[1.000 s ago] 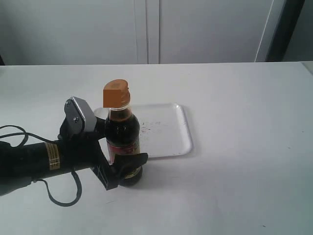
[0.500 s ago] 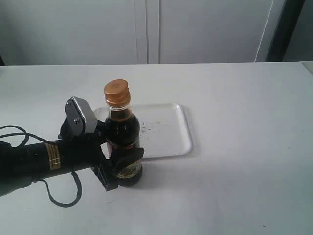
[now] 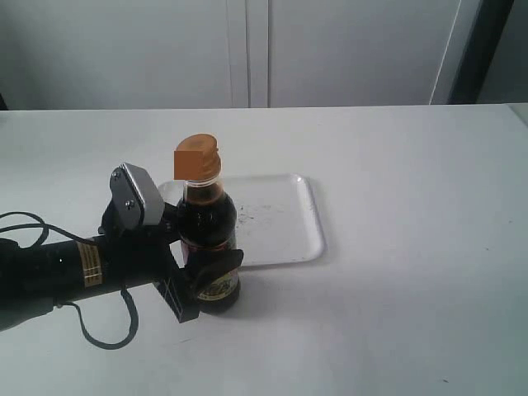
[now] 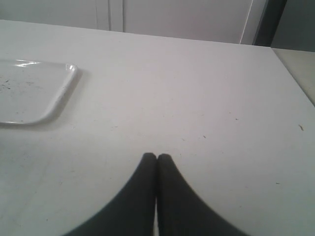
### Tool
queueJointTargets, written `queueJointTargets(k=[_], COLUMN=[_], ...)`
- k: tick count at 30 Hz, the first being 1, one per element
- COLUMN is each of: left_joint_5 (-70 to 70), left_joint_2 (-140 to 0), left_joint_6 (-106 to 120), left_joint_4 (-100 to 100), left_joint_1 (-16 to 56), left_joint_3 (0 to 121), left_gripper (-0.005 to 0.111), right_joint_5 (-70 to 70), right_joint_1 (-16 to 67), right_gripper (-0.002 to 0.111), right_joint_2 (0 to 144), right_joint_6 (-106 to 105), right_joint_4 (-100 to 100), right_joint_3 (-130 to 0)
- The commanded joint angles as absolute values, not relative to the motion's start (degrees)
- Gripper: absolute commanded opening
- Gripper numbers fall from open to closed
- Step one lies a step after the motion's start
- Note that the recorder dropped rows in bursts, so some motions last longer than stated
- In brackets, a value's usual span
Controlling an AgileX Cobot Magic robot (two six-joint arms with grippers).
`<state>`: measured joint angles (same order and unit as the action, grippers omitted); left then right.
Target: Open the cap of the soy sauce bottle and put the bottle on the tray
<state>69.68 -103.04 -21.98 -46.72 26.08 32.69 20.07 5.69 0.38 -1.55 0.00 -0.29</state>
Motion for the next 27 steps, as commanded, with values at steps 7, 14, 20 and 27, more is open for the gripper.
queueJointTargets(k=[7,14,20,27], left_joint_5=[70.0,70.0,70.0,70.0], left_joint_2=[-103.0,-103.0,-103.0,-103.0], left_joint_6=[-20.8,-20.5,-20.5,-20.5], left_joint_4=[-46.9,-46.9,-46.9,-46.9], left_joint_1=[26.5,26.5,26.5,26.5], left_joint_3=[32.6,32.6,32.6,32.6], left_gripper=[0.000,0.000,0.000,0.000], right_joint_5=[16.8,7.6,-2.1,-11.2], right_joint_1=[5.7,5.7,5.7,5.7], right_gripper=[0.000,0.000,0.000,0.000], right_joint_2=[0.0,0.0,0.0,0.0], right_joint_6=[-1.4,-1.3,0.0,9.8], right_joint_4=[-0.4,-0.9,1.7,4.5], right_joint_3=[0.0,0.0,0.0,0.0])
